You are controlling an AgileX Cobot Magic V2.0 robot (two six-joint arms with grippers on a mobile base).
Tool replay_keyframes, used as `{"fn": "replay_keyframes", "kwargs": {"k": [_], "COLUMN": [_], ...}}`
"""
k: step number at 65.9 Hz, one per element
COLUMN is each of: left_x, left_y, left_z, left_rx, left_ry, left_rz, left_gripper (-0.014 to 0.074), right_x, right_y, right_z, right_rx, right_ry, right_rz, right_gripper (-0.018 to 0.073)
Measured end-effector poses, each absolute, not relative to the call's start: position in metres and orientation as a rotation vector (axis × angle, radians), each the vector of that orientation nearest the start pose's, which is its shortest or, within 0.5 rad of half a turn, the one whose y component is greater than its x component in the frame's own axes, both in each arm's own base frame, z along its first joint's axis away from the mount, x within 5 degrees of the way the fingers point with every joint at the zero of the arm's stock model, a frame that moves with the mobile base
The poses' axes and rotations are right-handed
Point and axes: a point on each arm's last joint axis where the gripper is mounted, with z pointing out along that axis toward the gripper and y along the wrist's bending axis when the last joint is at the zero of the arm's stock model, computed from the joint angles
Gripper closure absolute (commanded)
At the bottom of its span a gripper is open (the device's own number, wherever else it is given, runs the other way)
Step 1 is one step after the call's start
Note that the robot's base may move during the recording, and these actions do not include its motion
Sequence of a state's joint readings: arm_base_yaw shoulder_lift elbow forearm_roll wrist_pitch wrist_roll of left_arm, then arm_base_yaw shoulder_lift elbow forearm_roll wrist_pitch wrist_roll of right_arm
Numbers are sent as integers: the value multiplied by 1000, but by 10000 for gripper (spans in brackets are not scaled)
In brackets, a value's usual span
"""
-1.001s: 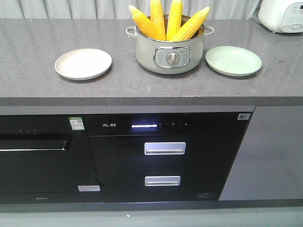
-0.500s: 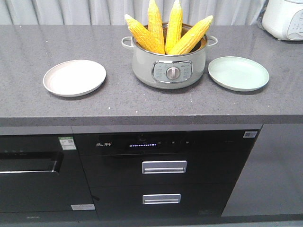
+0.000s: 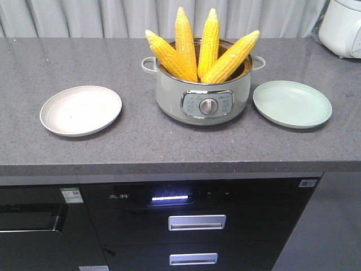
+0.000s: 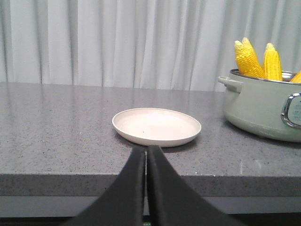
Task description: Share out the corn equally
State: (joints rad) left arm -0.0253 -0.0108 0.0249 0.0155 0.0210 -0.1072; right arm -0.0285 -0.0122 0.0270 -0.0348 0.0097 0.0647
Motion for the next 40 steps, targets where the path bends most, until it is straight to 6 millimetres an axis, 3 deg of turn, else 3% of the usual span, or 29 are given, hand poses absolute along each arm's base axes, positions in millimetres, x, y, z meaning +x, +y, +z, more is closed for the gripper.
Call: {"fn": "replay_keyframes", "kwargs": {"k": [40], "left_x": [57], "left_y": [-1], "left_z": [203], "left_rx": [-51], "left_ry": [1519], "left_rz": [-93], "left_gripper": [603], "right_x": [56], "right_y": [-2], "right_z": [204], "right_rx": [44], "right_ry": [1507], "right_rz": [1], "right_gripper": [565]}}
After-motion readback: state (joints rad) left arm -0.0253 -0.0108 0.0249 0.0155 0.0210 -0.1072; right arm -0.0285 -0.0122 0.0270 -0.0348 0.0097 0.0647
